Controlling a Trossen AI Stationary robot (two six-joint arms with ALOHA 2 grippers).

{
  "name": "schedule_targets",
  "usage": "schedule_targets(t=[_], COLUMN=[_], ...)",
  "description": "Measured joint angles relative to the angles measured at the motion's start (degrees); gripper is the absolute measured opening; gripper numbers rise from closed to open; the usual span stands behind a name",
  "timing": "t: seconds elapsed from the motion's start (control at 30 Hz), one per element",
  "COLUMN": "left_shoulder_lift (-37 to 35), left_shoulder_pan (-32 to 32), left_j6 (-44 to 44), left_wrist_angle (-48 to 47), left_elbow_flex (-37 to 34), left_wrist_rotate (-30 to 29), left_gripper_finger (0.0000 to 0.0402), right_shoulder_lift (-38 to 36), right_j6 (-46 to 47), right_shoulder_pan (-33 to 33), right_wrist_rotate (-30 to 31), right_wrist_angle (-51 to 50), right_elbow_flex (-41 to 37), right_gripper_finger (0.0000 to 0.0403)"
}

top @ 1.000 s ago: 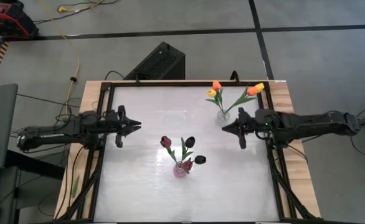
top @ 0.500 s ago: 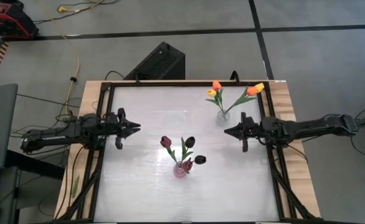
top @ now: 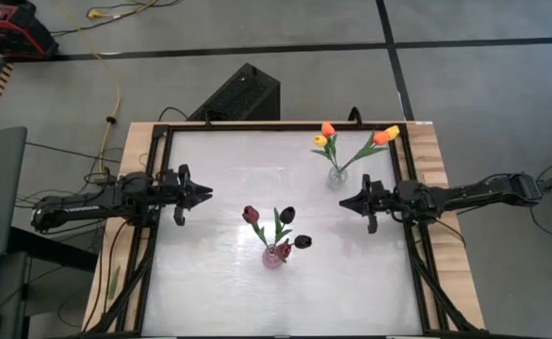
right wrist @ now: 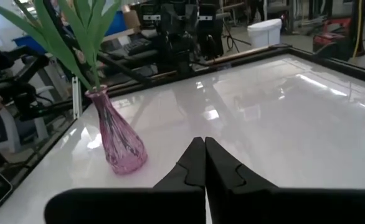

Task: Sort flowers into vase by color
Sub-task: Return to Home Position

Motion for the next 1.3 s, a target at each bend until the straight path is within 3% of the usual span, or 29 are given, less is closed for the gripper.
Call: schedule_targets(t=[0.17,0.4,0.67,0.9,1.3], left_shoulder_lift=[0.0,0.0,0.0,0.0,0.5], left_shoulder_pan=[-0.6,-2.6,-2.9,-2.9,-2.9], left_j6=[-1.5,-4.9,-2.7,-0.5,-1.2], left_wrist_angle=[0.2,10.4,8.5,0.6,-1.5], left_elbow_flex=[-0.1,-6.5,-6.5,-6.5,-6.5], left_wrist_rotate=[0.0,-0.4,-4.1,-10.7,-8.7], left_gripper_finger=[0.0067,0.0067,0.0067,0.0067,0.0067], right_shoulder_lift=[0.0,0.0,0.0,0.0,0.0], right_j6=[-2.6,-3.5,-2.7,-2.7,-2.7], right_shoulder_pan=[0.0,0.0,0.0,0.0,0.0], right_wrist_rotate=[0.0,3.2,3.2,3.2,3.2], right_wrist_angle=[0.0,0.0,-0.4,-0.4,-0.5], right_elbow_flex=[0.0,0.0,-0.1,-0.1,-0.2], right_gripper_finger=[0.0027,0.0038,0.0039,0.0040,0.0040])
